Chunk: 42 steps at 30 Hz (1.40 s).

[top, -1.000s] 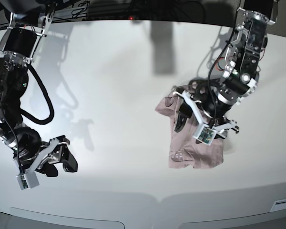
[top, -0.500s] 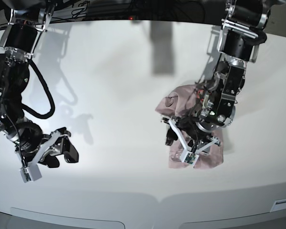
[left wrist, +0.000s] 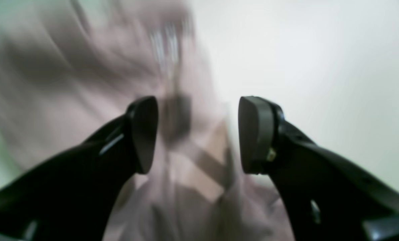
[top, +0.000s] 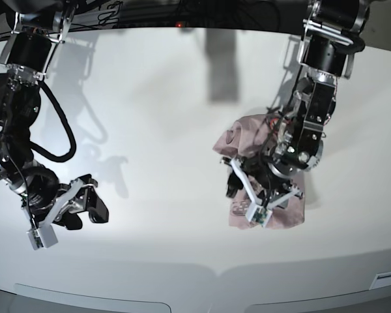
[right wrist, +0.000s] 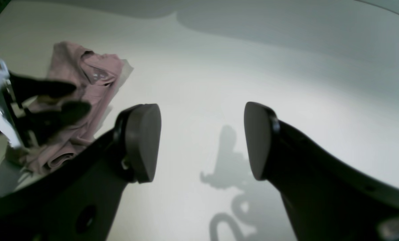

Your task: Fold the T-shirt properly

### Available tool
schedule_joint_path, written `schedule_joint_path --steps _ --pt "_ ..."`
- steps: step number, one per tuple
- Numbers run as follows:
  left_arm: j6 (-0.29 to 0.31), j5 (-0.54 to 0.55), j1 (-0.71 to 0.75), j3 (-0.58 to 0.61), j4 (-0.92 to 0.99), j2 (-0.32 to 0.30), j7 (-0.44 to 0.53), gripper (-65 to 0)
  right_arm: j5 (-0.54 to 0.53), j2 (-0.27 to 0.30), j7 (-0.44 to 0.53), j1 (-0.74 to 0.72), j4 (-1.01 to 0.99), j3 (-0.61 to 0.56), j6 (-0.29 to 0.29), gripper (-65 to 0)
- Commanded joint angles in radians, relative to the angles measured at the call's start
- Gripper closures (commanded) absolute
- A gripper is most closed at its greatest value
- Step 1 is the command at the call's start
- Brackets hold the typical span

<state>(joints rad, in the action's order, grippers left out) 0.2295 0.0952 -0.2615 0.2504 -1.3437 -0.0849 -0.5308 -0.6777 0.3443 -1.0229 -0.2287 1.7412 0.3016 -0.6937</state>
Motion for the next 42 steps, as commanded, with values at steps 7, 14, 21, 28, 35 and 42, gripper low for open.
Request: schedule_joint_path --steps 7,14,21,28,35,42 --pt "0.002 0.036 -0.021 -0.001 -0.406 -0.027 -0.145 -36.9 -0.065 0.016 0.014 -0.010 0.038 0.006 -0.004 -39.0" --pt "-0.176 0.037 -0.002 -0.079 -0.516 -0.200 -0.282 -36.9 -0.066 0.040 -0.023 0.083 0.095 0.007 -0.004 -39.0" --pt "-0.181 0.038 0.259 -0.262 -0.610 -0.342 -0.235 -36.9 -0.065 0.054 -0.049 0.283 0.221 0.082 -0.004 -39.0" --pt "-0.182 0.041 0.590 -0.432 -0.793 -0.364 -0.268 -36.9 -0.275 0.054 -0.194 0.528 0.316 0.293 -0.004 -39.0" --pt "-0.158 0.029 0.931 -0.534 -0.859 -0.364 -0.307 -36.9 -0.382 0.054 -0.278 0.847 0.392 0.490 -0.004 -39.0" --pt "-0.158 0.026 1.270 -0.545 -0.859 -0.347 -0.294 -36.9 -0.381 0.021 -0.297 1.173 0.415 0.516 -0.004 -39.0"
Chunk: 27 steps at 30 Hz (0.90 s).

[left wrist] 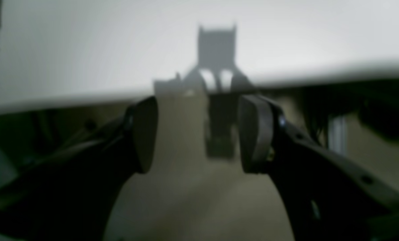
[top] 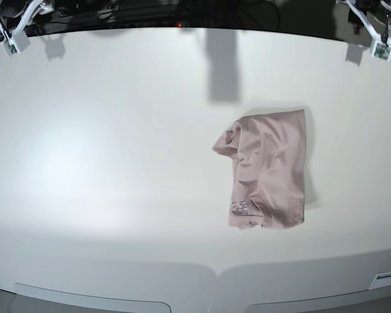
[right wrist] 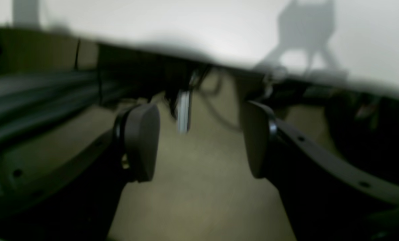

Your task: Fold the T-shirt properly

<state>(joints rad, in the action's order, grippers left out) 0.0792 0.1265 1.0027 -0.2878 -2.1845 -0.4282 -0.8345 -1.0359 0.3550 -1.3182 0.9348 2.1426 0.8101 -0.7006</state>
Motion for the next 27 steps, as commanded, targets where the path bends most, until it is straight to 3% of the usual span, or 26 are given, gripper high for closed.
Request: schedule_joint_path --steps 1,6,9,12,15,21,27 --pt "-0.008 -0.013 0.058 -0.007 -0.018 0.011 0.030 -36.9 -0.023 -0.001 0.002 0.043 0.013 0.008 0.002 -39.0" --pt "0.013 -0.021 0.217 -0.005 0.046 0.103 0.157 -36.9 -0.019 -0.075 0.068 0.147 -0.033 -0.010 0.002 -39.0" --pt "0.085 -0.014 0.185 -0.002 0.233 0.136 0.276 -36.9 0.005 -0.074 0.109 0.143 -0.161 -0.097 0.002 -39.0" --pt "0.179 0.014 0.057 0.023 0.510 0.151 0.354 -36.9 0.159 -0.044 0.263 0.108 -0.357 -0.251 0.002 -39.0" --pt "0.205 0.005 -0.116 0.068 0.819 0.165 0.379 -36.9 0.319 -0.021 0.415 0.021 -0.562 -0.397 0.002 -39.0" --pt "0.210 -0.018 -0.405 0.169 1.324 0.168 0.529 -36.9 0.498 -0.019 0.476 -0.228 -0.920 -0.612 0.002 -39.0" --pt "0.209 -0.145 -0.546 0.240 1.531 0.170 0.660 -36.9 0.672 -0.019 0.620 -0.416 -1.226 -0.808 0.002 -39.0"
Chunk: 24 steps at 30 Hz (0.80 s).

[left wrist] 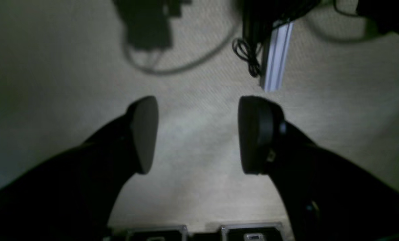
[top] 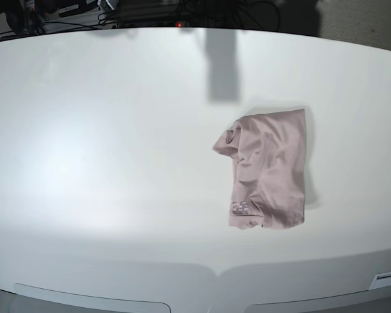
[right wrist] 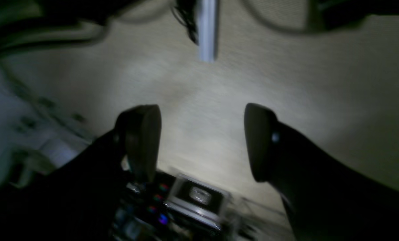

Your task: Fold the T-shirt properly

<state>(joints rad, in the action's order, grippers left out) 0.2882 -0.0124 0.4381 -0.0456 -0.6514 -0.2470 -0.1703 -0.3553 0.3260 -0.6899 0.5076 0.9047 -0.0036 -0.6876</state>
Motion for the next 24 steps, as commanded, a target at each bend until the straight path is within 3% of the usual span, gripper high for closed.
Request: schedule_joint_path --steps 1,7,15,20,24 --pt "0.000 -0.020 0.005 0.011 0.017 -0.011 0.010 -36.9 0.021 0.010 0.023 -0.012 -0.029 -0.026 -0.011 -39.0" --pt "-0.003 -0.093 -0.054 0.131 0.090 0.002 0.004 -36.9 0.064 0.008 0.207 -0.103 -0.179 -0.148 0.038 -39.0" --pt "-0.048 -0.092 -0.094 0.204 0.093 0.027 0.016 -36.9 0.064 0.003 0.250 -0.134 -0.195 -0.162 0.056 -39.0" --pt "-0.048 -0.092 -0.142 0.204 0.092 0.031 -0.080 -36.9 0.064 0.001 0.253 -0.139 -0.195 -0.162 0.055 -39.0" --pt "-0.048 -0.092 -0.143 0.204 0.093 0.031 -0.084 -36.9 0.064 0.001 0.252 -0.138 -0.195 -0.162 0.055 -39.0"
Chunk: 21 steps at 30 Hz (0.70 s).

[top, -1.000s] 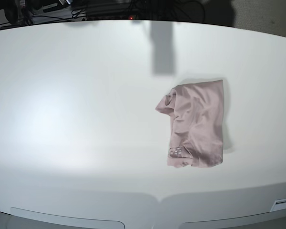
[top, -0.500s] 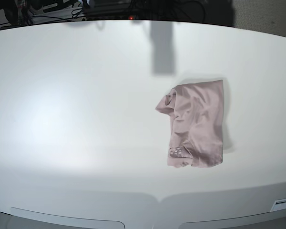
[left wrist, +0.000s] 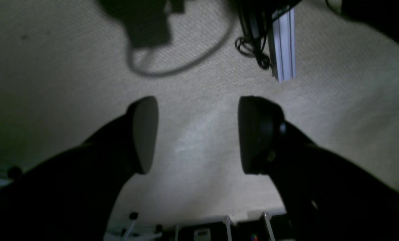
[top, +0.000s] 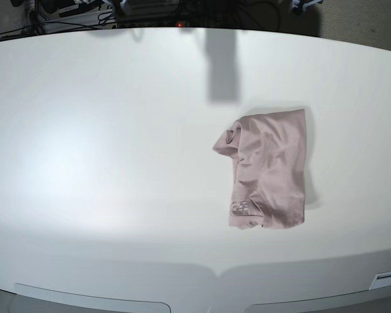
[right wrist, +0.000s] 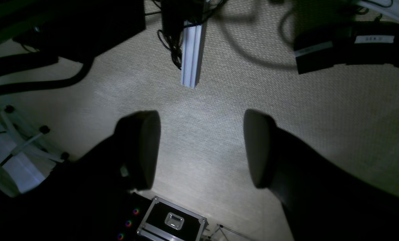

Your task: Fold the T-shirt properly

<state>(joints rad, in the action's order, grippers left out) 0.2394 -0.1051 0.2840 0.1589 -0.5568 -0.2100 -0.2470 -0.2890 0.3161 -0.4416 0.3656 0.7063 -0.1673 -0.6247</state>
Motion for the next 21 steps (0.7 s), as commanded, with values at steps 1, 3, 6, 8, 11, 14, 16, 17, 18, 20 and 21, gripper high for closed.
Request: schedule_joint_path --steps 1,3,6,8,11,14,16,17,18,20,21 --pt "0.000 0.000 0.012 0.000 -0.002 -0.006 -0.007 -36.9 -0.002 0.011 0.004 0.004 0.003 0.002 -0.008 -39.0" --pt "0.000 0.000 0.013 0.000 -0.002 -0.006 -0.008 -36.9 -0.002 0.011 0.004 0.003 0.003 0.002 -0.008 -39.0" --pt "0.000 0.000 0.012 0.000 -0.002 -0.003 -0.014 -36.9 -0.002 0.011 0.004 0.004 0.003 0.002 -0.008 -39.0" --pt "-0.001 0.000 0.013 -0.001 -0.002 0.003 -0.015 -36.9 -0.002 0.011 0.004 0.003 0.003 0.002 -0.008 -39.0" --pt "-0.004 -0.008 0.013 -0.001 -0.001 0.020 -0.014 -36.9 -0.002 0.011 0.004 0.003 0.003 0.002 -0.008 -39.0" --pt "-0.004 -0.073 0.012 -0.001 -0.001 0.045 -0.014 -36.9 -0.002 0.011 0.004 0.003 0.003 0.002 -0.008 -39.0" --pt "-0.011 -0.088 0.012 -0.001 -0.001 0.063 -0.013 -36.9 -0.002 0.011 0.004 0.003 0.003 0.002 -0.008 -39.0" --pt "-0.021 -0.088 0.013 -0.001 -0.001 0.072 -0.011 -36.9 -0.002 0.011 0.004 0.003 0.003 0.002 -0.008 -39.0" --pt "-0.034 -0.089 0.013 -0.001 -0.001 0.080 -0.010 -36.9 -0.002 0.011 0.004 0.003 0.003 0.002 -0.008 -39.0" --pt "-0.050 -0.090 0.012 -0.001 -0.001 0.093 -0.009 -36.9 -0.002 0.011 0.004 0.003 0.003 0.002 -0.008 -39.0" --pt "-0.056 -0.089 0.012 -0.001 -0.001 0.097 -0.002 -36.9 -0.002 0.011 0.005 0.003 0.003 0.002 -0.008 -39.0"
